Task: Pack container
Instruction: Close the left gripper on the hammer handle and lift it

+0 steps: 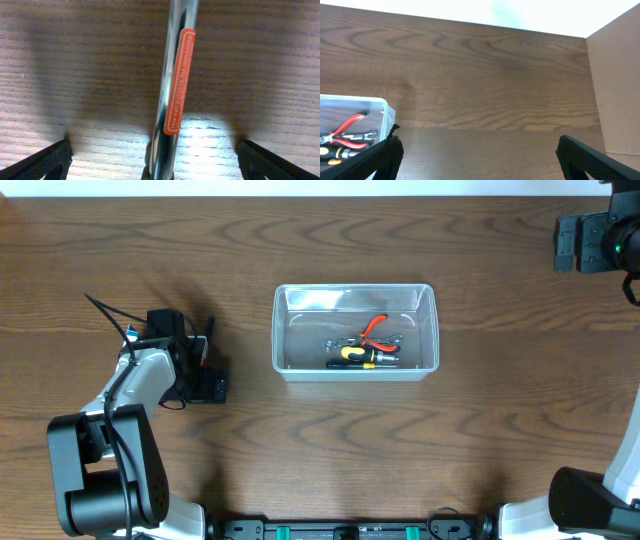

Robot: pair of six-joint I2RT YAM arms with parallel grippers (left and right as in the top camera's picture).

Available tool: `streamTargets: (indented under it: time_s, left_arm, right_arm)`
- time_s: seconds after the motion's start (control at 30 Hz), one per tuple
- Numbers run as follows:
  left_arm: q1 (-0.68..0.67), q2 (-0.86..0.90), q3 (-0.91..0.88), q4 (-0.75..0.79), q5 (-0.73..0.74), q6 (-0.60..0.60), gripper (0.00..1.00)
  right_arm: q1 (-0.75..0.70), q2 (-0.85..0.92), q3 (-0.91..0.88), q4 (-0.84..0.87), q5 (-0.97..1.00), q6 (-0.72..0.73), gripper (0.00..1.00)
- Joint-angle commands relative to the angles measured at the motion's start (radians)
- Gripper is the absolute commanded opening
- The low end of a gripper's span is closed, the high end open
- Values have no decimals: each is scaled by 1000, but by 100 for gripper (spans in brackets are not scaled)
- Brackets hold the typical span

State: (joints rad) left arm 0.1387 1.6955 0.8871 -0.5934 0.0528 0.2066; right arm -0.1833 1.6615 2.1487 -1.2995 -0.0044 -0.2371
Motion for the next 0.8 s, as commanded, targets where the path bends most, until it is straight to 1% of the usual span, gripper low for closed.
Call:
streamTargets:
  time_s: [0.0, 0.13, 0.53, 0.6, 0.7, 0.77]
  left_arm:
    - [1, 38, -6, 1, 10, -6, 98]
    - [1, 38, -6, 0, 11, -6, 100]
    - [1, 36, 9, 0, 11, -28, 82]
    - [1, 36, 18, -4, 11, -28, 77]
    - [1, 36, 32, -11, 11, -28, 65]
    - [1, 36, 36, -12, 11, -28, 60]
  right_arm:
    - [-7, 1, -4, -2, -6, 16, 99]
    - [-7, 1, -4, -2, -6, 15, 99]
    - [-7, 1, -4, -2, -6, 16, 99]
    - [-7, 1, -4, -2, -6, 16, 99]
    - [-7, 1, -4, -2, -6, 15, 99]
    - [-7, 1, -4, -2, -6, 15, 99]
